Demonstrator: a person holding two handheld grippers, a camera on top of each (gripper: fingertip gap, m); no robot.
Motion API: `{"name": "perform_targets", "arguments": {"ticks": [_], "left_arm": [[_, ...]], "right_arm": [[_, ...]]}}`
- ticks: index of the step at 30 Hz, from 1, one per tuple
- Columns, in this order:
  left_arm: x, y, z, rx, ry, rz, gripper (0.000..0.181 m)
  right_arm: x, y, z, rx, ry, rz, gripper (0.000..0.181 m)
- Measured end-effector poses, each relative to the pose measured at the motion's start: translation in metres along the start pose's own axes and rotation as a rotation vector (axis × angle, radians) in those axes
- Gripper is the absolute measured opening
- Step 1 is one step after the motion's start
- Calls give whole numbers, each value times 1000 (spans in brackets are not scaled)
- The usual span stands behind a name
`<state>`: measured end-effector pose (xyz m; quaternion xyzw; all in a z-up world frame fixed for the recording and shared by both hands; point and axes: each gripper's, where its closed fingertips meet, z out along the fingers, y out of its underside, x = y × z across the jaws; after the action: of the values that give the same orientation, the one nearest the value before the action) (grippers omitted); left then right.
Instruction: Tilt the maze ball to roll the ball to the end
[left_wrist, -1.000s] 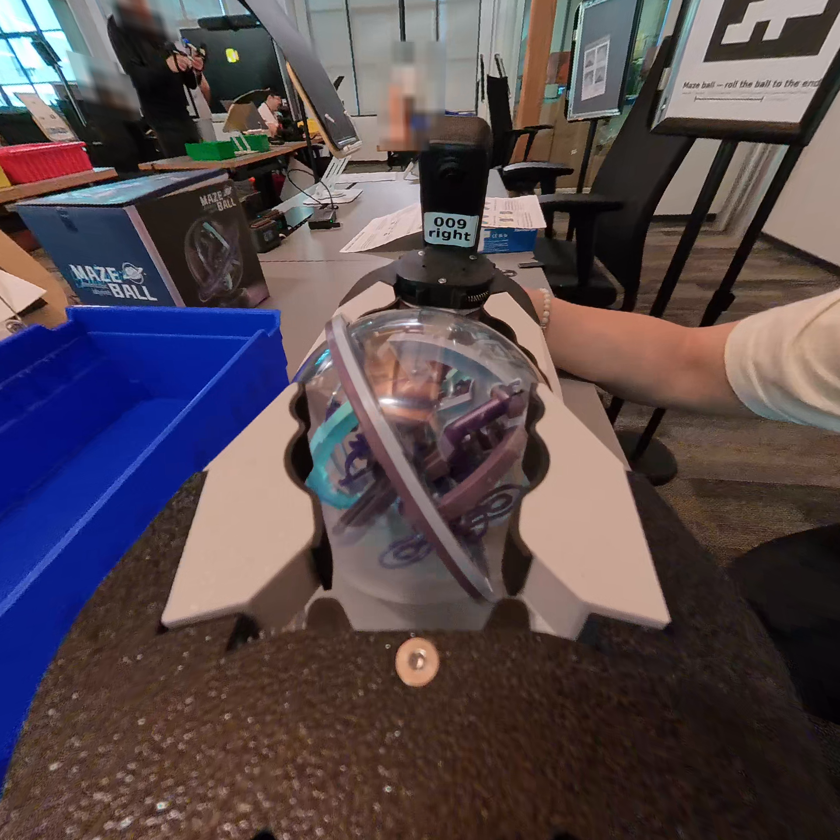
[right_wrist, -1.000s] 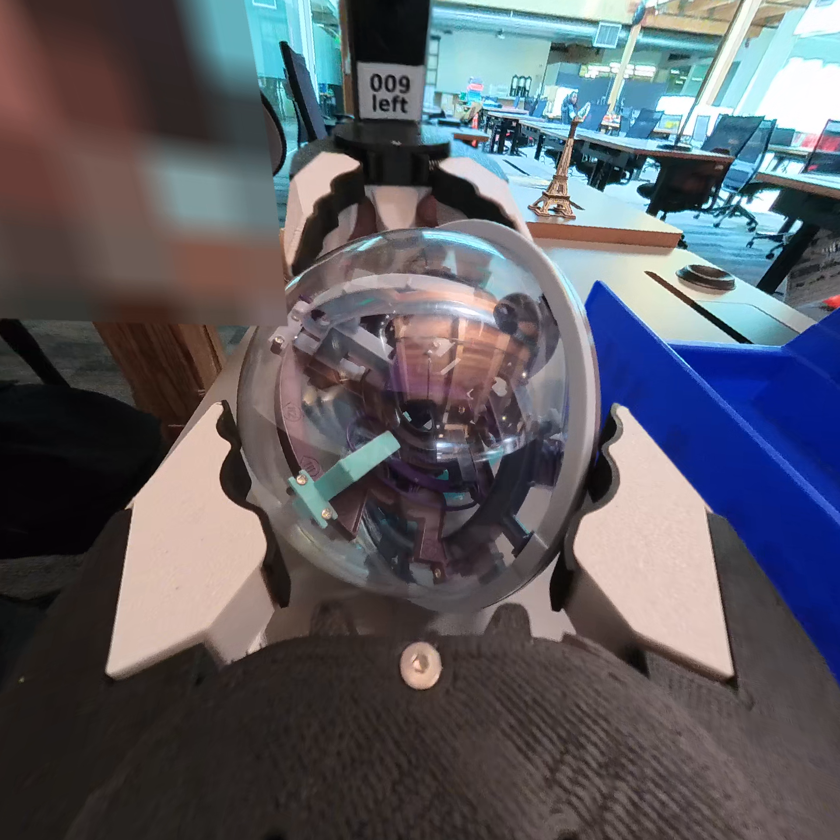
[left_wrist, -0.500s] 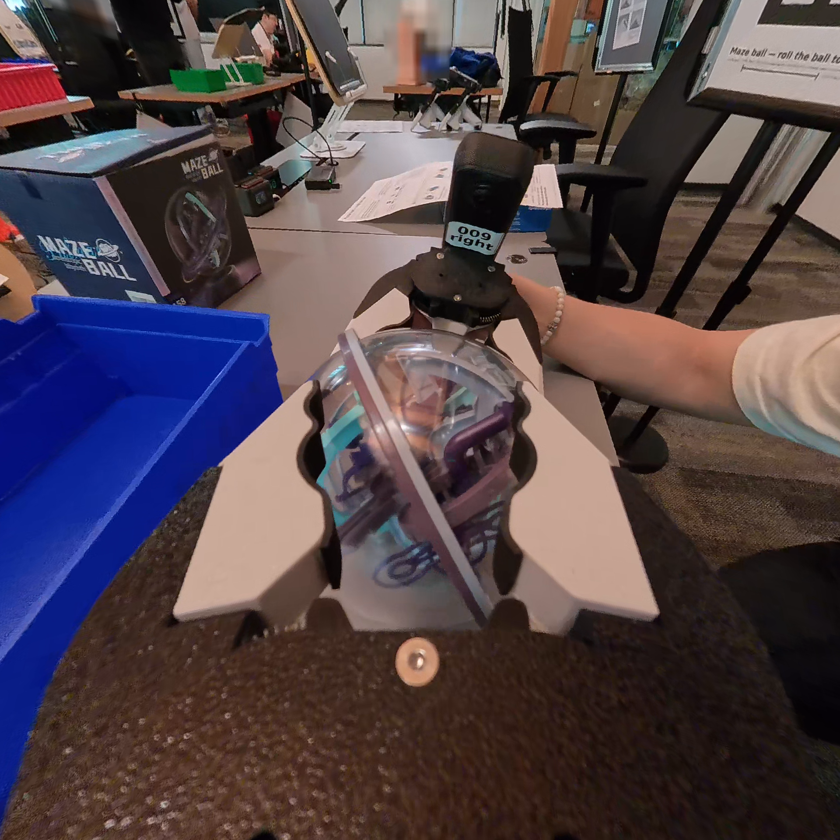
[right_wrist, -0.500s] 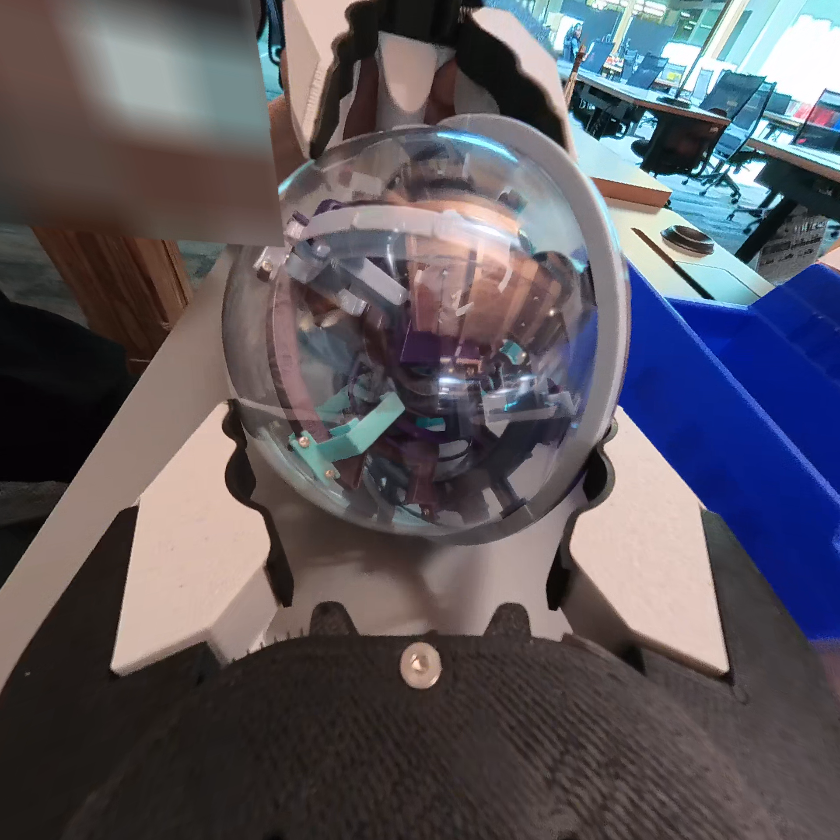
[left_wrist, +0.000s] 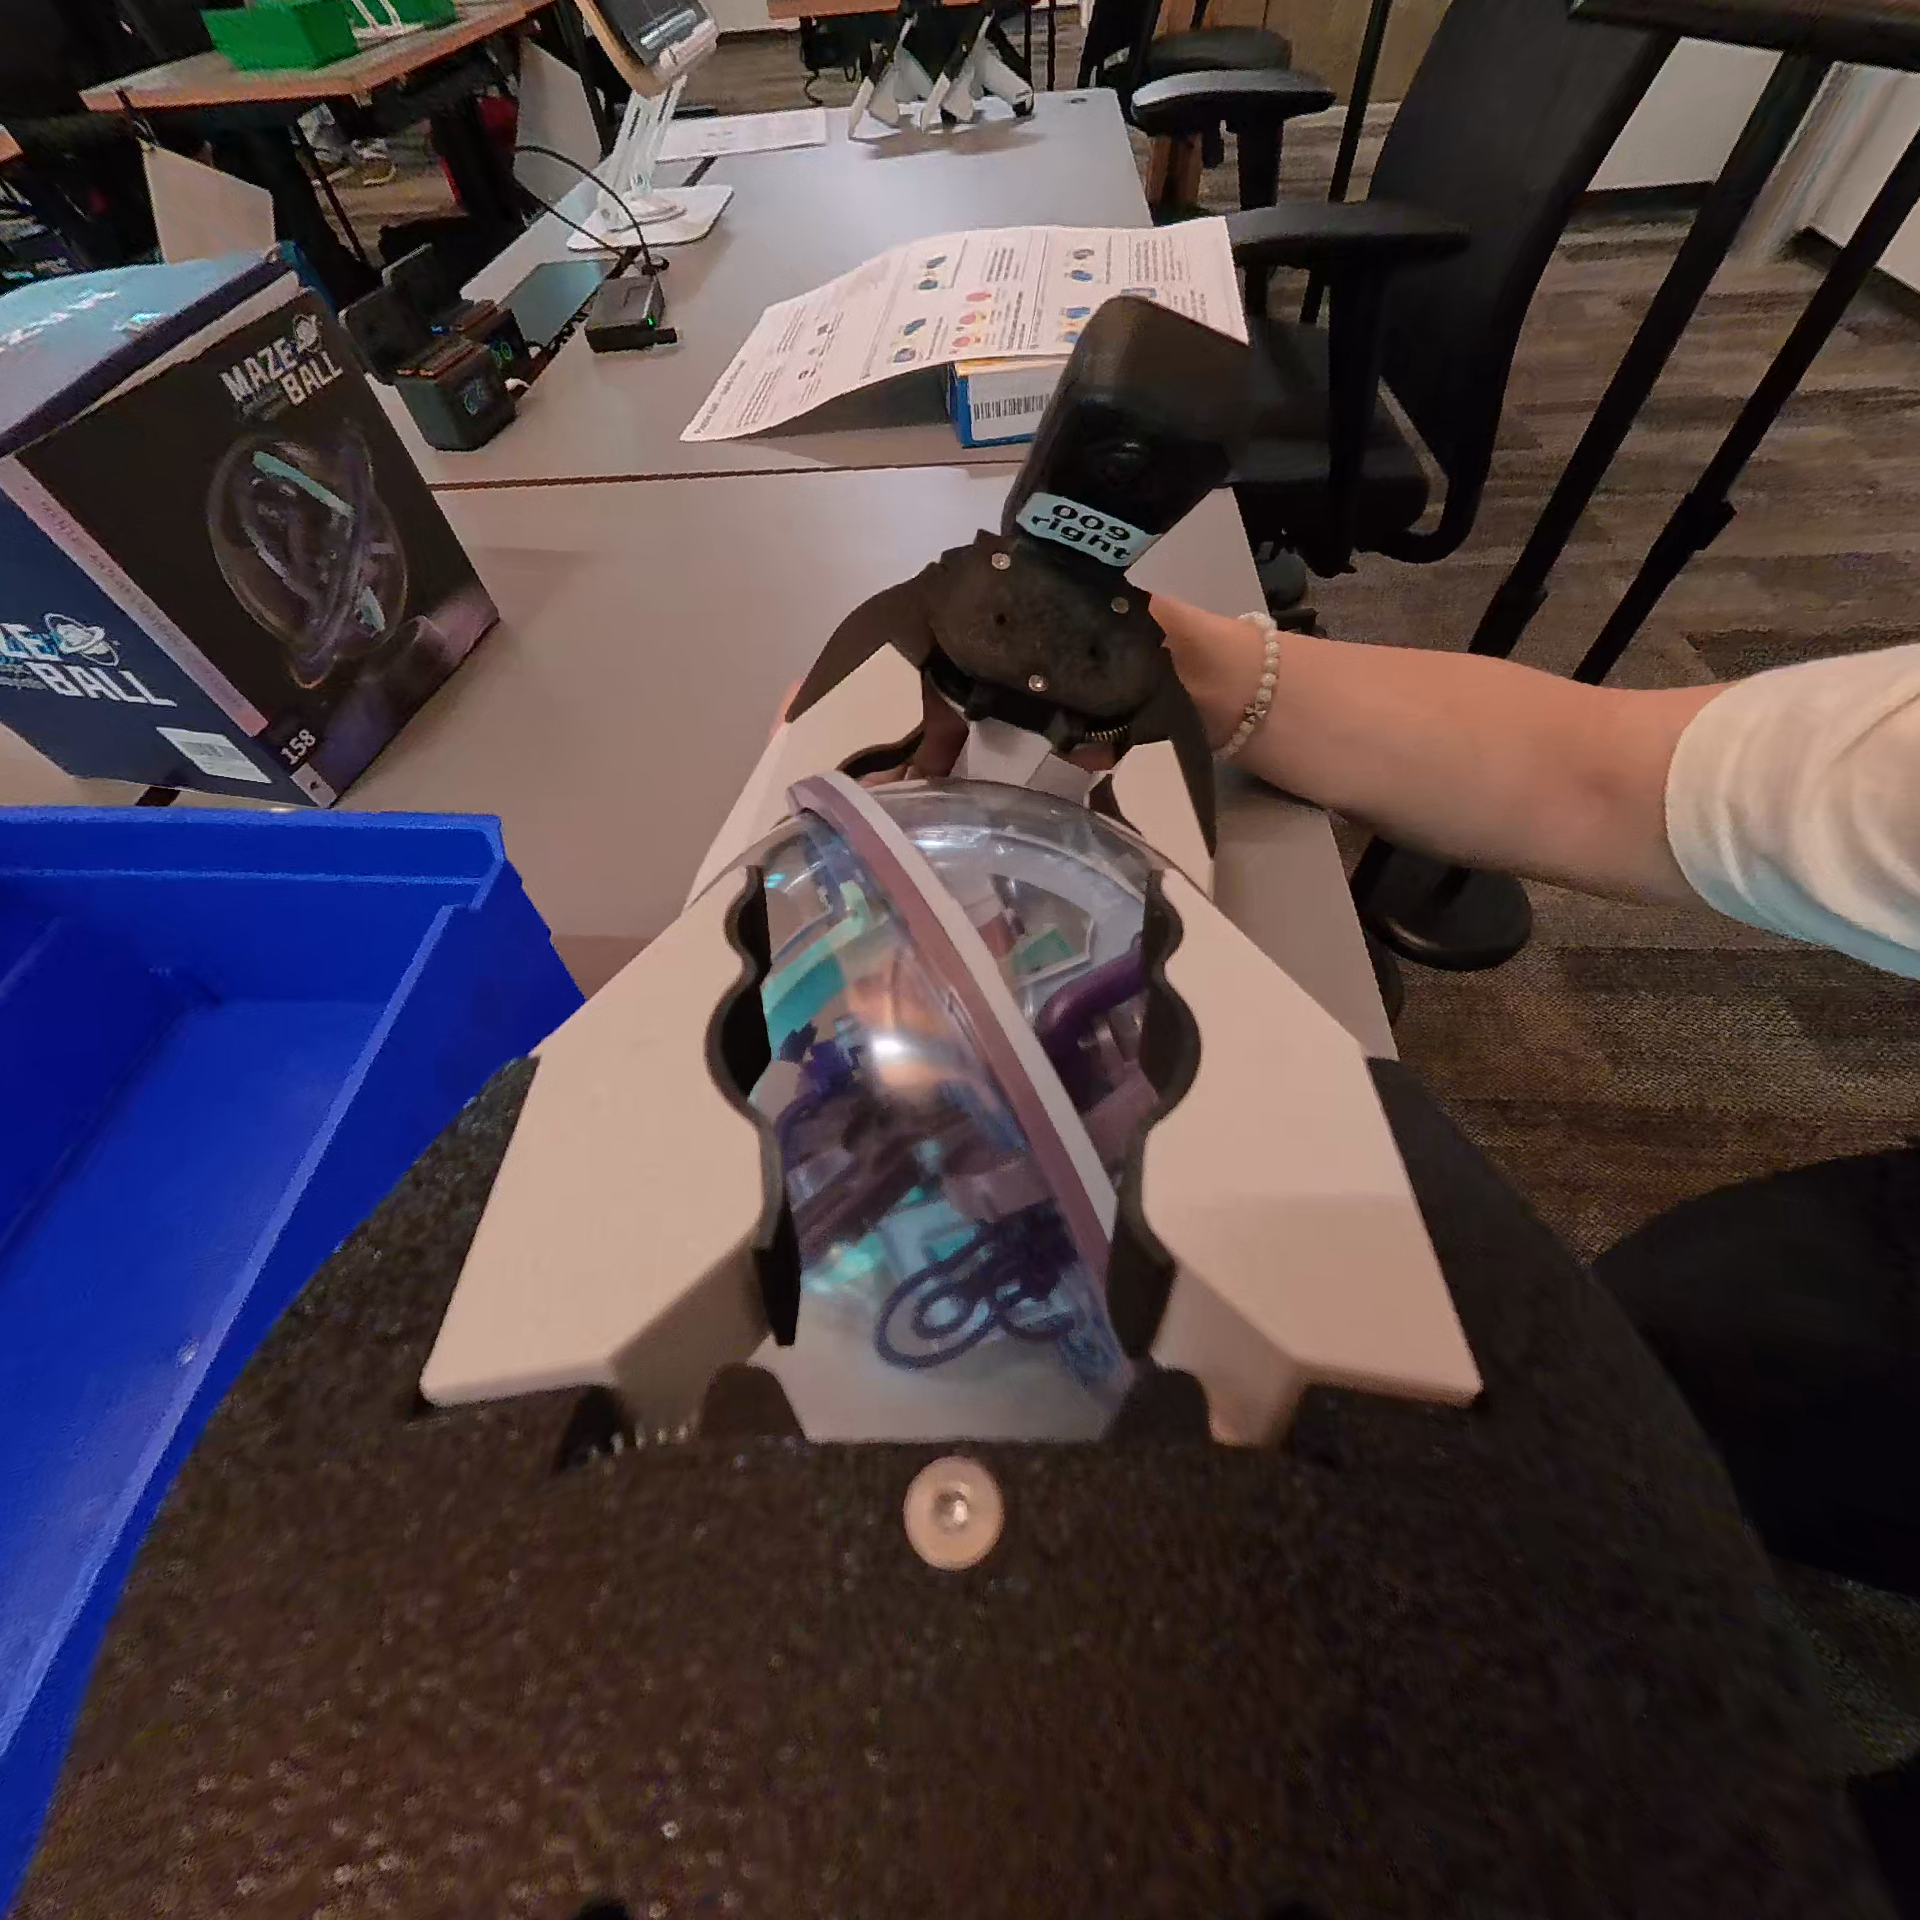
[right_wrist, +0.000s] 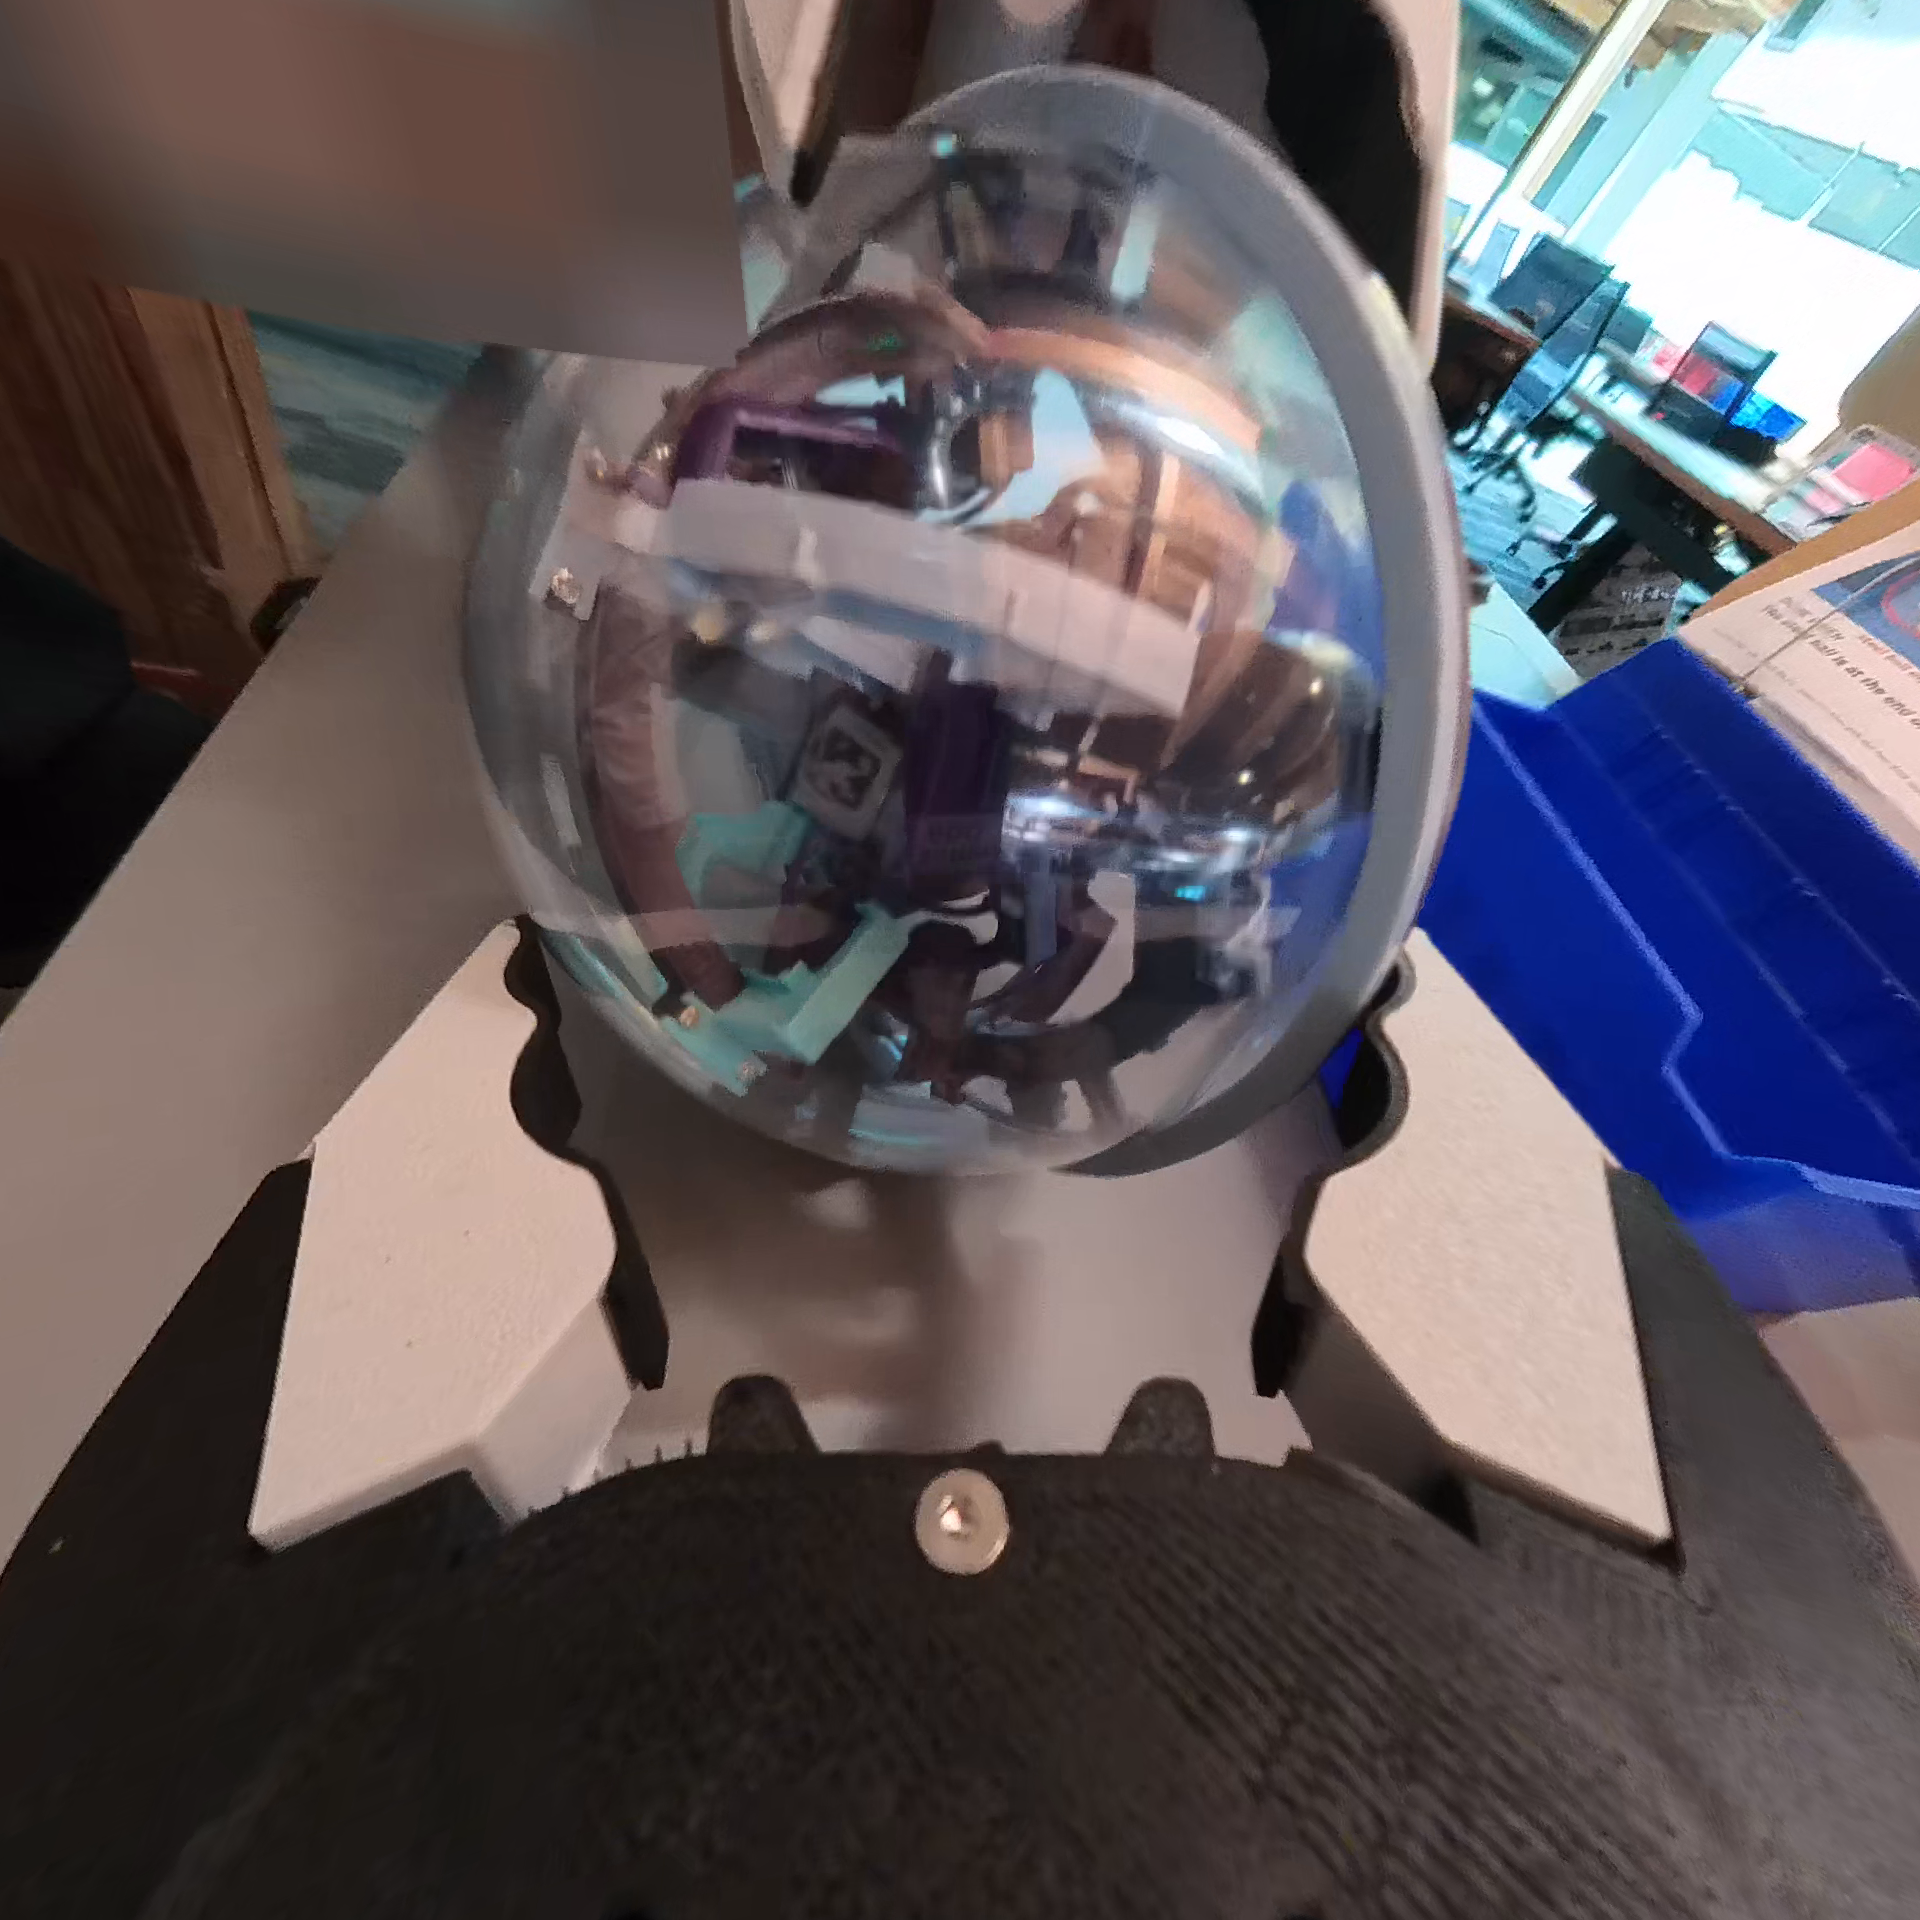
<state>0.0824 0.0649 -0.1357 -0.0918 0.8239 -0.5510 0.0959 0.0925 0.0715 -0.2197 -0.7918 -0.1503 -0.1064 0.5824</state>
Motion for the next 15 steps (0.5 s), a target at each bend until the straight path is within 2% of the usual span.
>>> {"name": "perform_targets", "arguments": {"ticks": [8,15], "left_arm": [[4,-4,12,-44,0,26,68],[3,-5,17,-90,-27,17,68]], "right_arm": [[-1,-37,-12,203,-16,73,147],[1,-38,-12,231,-16,90,151]]}}
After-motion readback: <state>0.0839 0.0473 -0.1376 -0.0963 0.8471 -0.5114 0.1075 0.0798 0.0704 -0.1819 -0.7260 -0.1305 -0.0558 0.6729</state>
